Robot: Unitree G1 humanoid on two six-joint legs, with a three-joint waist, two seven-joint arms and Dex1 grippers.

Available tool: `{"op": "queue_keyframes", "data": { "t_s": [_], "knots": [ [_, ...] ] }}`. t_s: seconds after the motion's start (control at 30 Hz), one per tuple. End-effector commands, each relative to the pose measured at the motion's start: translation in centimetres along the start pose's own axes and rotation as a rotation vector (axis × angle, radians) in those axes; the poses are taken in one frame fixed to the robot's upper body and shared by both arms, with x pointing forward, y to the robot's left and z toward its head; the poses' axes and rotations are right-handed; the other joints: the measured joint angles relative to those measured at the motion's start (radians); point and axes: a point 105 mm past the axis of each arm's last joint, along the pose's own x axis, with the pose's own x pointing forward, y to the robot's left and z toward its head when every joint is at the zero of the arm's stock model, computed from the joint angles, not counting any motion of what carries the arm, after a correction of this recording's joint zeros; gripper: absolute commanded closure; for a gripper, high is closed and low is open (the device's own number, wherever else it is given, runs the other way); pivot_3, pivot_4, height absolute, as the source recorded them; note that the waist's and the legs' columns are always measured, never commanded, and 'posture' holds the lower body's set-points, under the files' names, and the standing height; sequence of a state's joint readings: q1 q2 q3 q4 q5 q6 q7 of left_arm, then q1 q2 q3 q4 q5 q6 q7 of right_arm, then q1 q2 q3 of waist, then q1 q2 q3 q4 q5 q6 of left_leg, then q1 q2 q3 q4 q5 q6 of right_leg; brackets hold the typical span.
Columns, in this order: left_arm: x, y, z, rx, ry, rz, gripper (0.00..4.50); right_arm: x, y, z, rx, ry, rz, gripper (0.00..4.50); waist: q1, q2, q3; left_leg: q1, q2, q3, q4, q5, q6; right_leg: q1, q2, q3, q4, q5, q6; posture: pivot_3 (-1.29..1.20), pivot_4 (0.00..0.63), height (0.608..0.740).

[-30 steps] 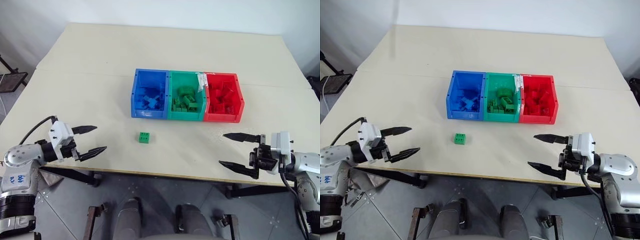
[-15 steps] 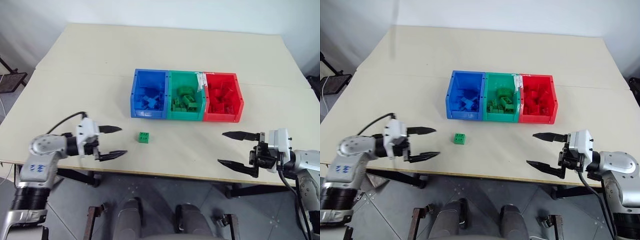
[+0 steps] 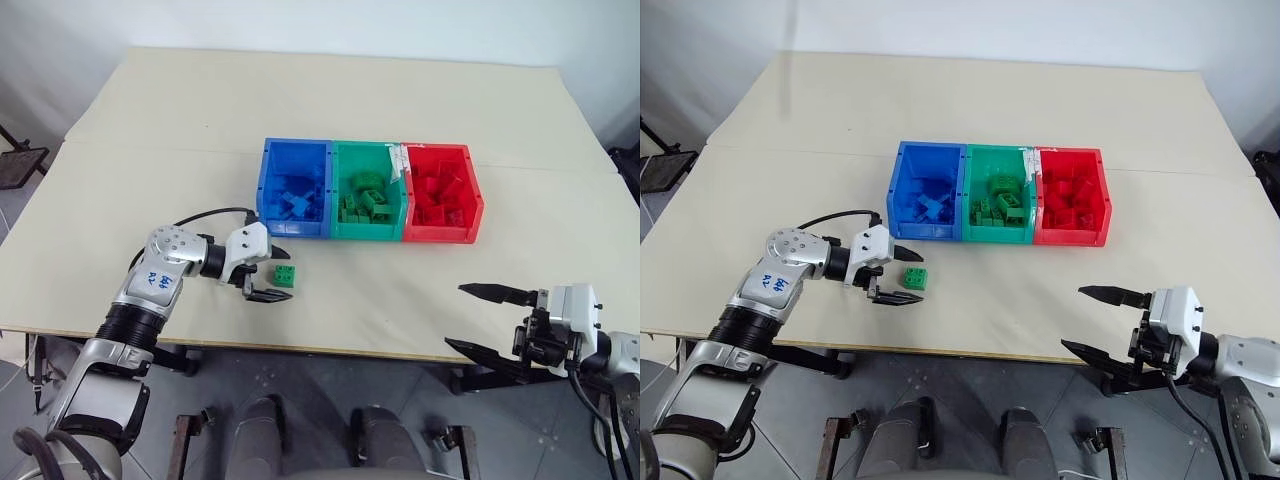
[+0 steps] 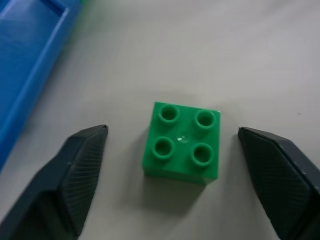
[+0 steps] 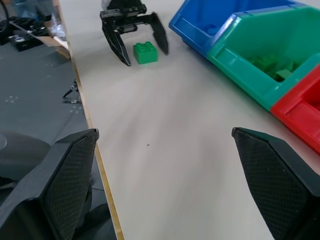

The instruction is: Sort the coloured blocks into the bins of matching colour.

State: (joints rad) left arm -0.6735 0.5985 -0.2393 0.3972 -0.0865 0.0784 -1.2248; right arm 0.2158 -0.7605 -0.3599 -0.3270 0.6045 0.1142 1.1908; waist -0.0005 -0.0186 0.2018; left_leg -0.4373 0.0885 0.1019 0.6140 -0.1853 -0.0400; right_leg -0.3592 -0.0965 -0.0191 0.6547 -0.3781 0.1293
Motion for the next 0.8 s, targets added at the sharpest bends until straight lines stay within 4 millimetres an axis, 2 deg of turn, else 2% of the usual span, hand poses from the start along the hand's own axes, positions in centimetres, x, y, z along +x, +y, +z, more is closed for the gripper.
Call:
{"op": "queue_keyframes", "data": {
  "t_s": [0.03,0.17,0.2,0.33,0.47,0.57,0.7,0.8],
  "knots": [
    [0.0,0.1,0.0,0.032,0.021,-0.019,1.57,-0.2,0.2,1.0,-0.038,-0.034,-0.016,0.00,0.000,0.000,0.000,0.000,0.000,0.000,0.000,0.000,0.000,0.000,0.000,0.000,0.000,0.000,0.000,0.00,0.150,0.740],
    [-0.3,0.3,0.3,0.028,0.006,-0.018,2.82,-0.4,0.0,0.7,-0.039,-0.033,-0.028,0.00,0.000,0.000,0.000,0.000,0.000,0.000,0.000,0.000,0.000,0.000,0.000,0.000,0.000,0.000,0.000,0.00,0.150,0.740],
    [-0.2,0.4,0.9,0.005,-0.021,-0.019,3.03,-0.4,-0.1,0.6,-0.039,-0.034,-0.032,0.00,0.000,0.000,0.000,0.000,0.000,0.000,0.000,0.000,0.000,0.000,0.000,0.000,0.000,0.000,0.000,0.00,0.150,0.740],
    [0.6,1.6,5.5,-0.059,-0.220,0.020,3.01,-0.2,-0.3,0.5,-0.044,-0.069,-0.074,0.00,0.006,0.000,0.000,-0.001,0.000,0.000,0.001,0.000,0.000,0.000,0.000,0.000,0.000,0.000,0.000,0.00,0.150,0.740],
    [1.9,3.4,10.1,-0.022,-0.341,0.081,3.01,-0.9,-1.8,1.4,-0.045,-0.156,-0.234,0.00,0.018,-0.001,0.000,-0.002,0.000,-0.002,0.004,0.000,0.000,0.001,0.000,-0.001,0.001,0.000,0.000,0.00,0.150,0.740],
    [2.9,4.6,12.2,-0.017,-0.389,0.133,3.01,-1.4,-2.4,1.8,-0.051,-0.187,-0.318,0.00,0.024,-0.001,0.000,-0.001,0.000,-0.001,0.006,0.000,-0.001,0.001,0.000,0.000,0.002,0.000,0.001,0.00,0.150,0.740],
    [5.1,7.5,15.2,0.031,-0.402,0.275,3.01,-2.3,-2.7,2.1,-0.054,-0.226,-0.428,0.00,0.026,-0.001,0.000,-0.001,0.000,-0.002,0.007,0.000,-0.001,0.002,0.000,-0.001,0.002,0.000,0.001,0.00,0.150,0.740],
    [6.2,8.9,16.3,0.051,-0.395,0.337,3.01,-2.5,-2.4,2.2,-0.062,-0.233,-0.464,0.00,0.027,-0.001,0.001,-0.002,-0.001,-0.002,0.007,0.000,-0.001,0.001,0.000,-0.001,0.001,0.000,0.001,0.00,0.150,0.740]
  ]
}}
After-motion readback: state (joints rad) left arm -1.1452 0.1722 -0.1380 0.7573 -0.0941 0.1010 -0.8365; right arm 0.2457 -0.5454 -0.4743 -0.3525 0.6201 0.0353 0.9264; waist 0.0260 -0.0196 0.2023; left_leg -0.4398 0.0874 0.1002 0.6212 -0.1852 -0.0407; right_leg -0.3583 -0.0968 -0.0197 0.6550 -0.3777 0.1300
